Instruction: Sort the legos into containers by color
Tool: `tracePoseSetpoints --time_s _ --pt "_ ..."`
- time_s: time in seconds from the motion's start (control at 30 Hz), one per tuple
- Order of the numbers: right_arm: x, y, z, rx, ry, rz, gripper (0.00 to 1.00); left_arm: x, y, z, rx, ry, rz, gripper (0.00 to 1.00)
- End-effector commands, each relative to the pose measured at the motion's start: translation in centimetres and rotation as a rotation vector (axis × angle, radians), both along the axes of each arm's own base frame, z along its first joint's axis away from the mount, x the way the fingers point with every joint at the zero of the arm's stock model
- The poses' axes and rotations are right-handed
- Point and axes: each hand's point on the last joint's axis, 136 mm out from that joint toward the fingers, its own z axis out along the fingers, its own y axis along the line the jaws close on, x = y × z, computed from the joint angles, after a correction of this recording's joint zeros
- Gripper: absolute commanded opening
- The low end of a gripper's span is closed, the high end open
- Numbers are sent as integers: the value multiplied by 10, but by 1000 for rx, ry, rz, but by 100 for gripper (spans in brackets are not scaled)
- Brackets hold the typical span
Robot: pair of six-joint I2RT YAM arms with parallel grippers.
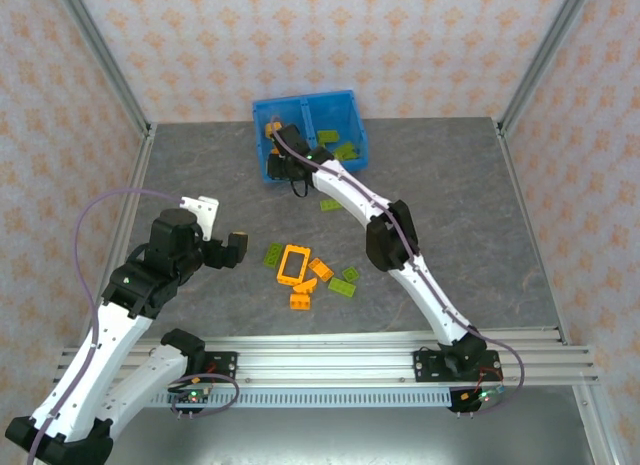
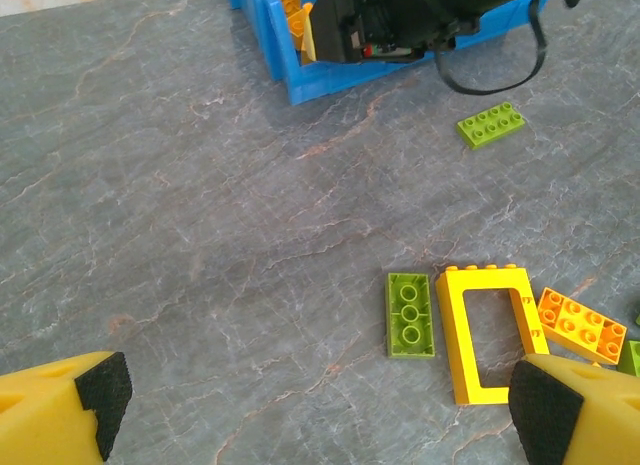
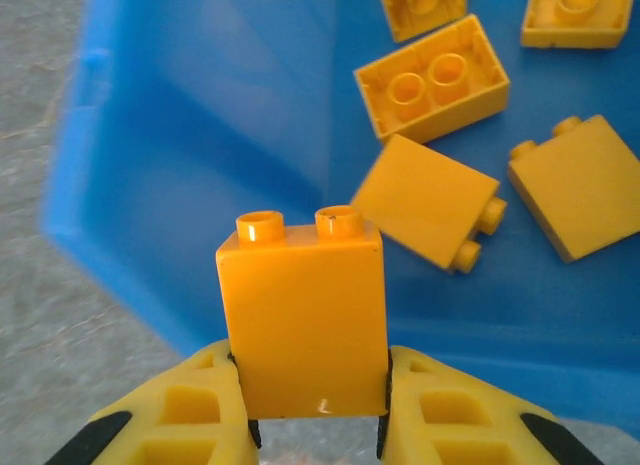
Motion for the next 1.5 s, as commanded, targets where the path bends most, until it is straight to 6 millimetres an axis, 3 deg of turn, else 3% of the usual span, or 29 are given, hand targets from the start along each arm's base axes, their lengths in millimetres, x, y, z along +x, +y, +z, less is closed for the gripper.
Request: tracePoseSetpoints --time_s 0.0,0.17,0.3,0.4,0.6,0.73,0.9,0.93,1.07,1.17,1.27,1.37,1.47 --pt "23 -10 24 23 -85 -91 24 4 3 5 -11 -20 23 100" --pt "37 -7 23 83 -96 -112 29 2 5 6 -8 -26 30 100" --pt "41 -8 37 118 -111 -130 49 1 6 6 -7 -29 34 100" --pt "41 -10 56 141 -127 -136 58 1 6 6 -7 -30 32 100" --pt "25 -17 124 198 -153 -107 58 2 9 2 11 -15 42 100" --pt "-4 -30 174 210 -152 -59 59 5 10 -1 0 -2 71 100" --pt "-54 -66 225 161 -178 27 67 18 -2 -14 -152 75 155 100" --pt "-67 -74 238 159 -204 50 71 21 -8 -20 -193 103 160 100" --pt "-121 -108 257 154 -282 131 89 29 -18 -43 -244 173 206 97" --pt "-159 -134 261 155 -322 173 99 29 -21 -63 -228 229 225 91" --pt "-189 -157 254 132 -329 184 99 26 -27 -88 -186 304 228 83" --pt "-205 -177 241 104 -307 152 99 25 -41 -113 -168 374 199 77" --pt "-217 -184 227 120 -256 144 99 25 -51 -139 -155 449 192 72"
